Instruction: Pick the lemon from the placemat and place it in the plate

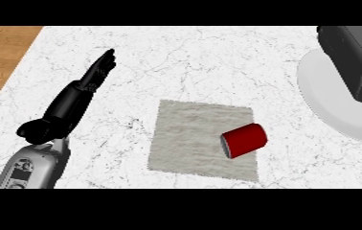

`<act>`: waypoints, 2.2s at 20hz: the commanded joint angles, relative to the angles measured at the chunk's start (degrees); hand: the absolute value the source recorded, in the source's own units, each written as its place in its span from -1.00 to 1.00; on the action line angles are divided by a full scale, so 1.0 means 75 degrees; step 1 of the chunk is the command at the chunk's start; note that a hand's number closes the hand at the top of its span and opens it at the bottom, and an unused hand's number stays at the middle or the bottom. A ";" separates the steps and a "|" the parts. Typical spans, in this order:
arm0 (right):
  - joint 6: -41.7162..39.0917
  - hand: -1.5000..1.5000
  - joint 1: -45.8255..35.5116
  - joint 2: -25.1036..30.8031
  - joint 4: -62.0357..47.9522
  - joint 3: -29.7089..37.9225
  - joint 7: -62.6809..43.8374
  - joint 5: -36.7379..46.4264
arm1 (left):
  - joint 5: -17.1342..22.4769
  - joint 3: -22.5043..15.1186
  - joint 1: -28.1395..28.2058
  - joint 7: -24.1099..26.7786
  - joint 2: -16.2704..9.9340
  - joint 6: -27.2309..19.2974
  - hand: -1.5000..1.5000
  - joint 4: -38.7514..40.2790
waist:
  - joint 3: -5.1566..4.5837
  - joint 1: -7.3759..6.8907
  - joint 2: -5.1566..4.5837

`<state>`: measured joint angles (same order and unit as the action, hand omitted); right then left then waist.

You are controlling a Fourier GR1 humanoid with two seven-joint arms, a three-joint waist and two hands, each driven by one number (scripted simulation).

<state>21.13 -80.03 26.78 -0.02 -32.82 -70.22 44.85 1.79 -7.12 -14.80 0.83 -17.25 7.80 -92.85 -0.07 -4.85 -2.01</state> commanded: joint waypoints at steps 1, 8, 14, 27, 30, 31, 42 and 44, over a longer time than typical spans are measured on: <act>0.1193 1.00 0.0291 0.0048 0.0003 -0.0137 -0.1992 0.0152 | -0.0040 0.0053 0.0004 0.0079 0.0054 -0.0077 0.00 0.0104 | 0.0003 0.0123 0.0011; 0.1504 1.00 0.1230 0.0544 0.0003 -0.0036 -0.1992 0.0076 | 0.0132 0.0291 0.0220 -0.0008 -0.0110 0.0020 0.00 -0.0059 | 0.0021 0.0192 0.0061; 0.2056 1.00 0.1981 0.0734 0.0003 0.1012 -0.1895 -0.0964 | 0.0213 0.0401 0.0374 -0.0011 -0.0235 0.0140 0.00 -0.0093 | 0.0035 0.0331 0.0110; 0.4245 -1.00 0.2526 0.0514 0.0003 0.1057 -0.0936 -0.0966 | 0.0093 0.0474 0.0385 0.0331 -0.0207 0.0243 0.00 0.0168 | 0.0018 0.0287 0.0115; 0.5065 -1.00 0.2836 0.0397 0.0003 0.0902 -0.0597 -0.0795 | -0.0012 0.0235 0.0240 -0.0105 0.0126 -0.0029 0.00 -0.0101 | 0.0022 0.0396 0.0169; 0.4964 -1.00 0.2504 0.0516 0.0003 0.0758 -0.0688 -0.0646 | -0.0055 0.0284 0.0342 0.0024 0.0024 0.0026 0.00 -0.0078 | 0.0016 0.0318 0.0160; 0.8541 -1.00 0.2248 0.0146 0.1178 0.1741 0.0347 -0.1412 | -0.0070 0.0476 0.0645 0.0130 -0.0072 0.0043 0.00 0.0116 | 0.0007 0.0651 0.0305; 0.8562 -1.00 0.2430 0.0211 0.1717 0.1871 0.0435 -0.1325 | 0.0096 0.0606 0.0553 -0.0126 -0.0136 0.0084 0.00 -0.0057 | 0.0014 0.0756 0.0351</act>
<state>75.00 -61.99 28.82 8.35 -20.26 -64.32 34.65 2.26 -3.19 -10.79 0.84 -18.23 8.70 -93.13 0.05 -0.14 0.26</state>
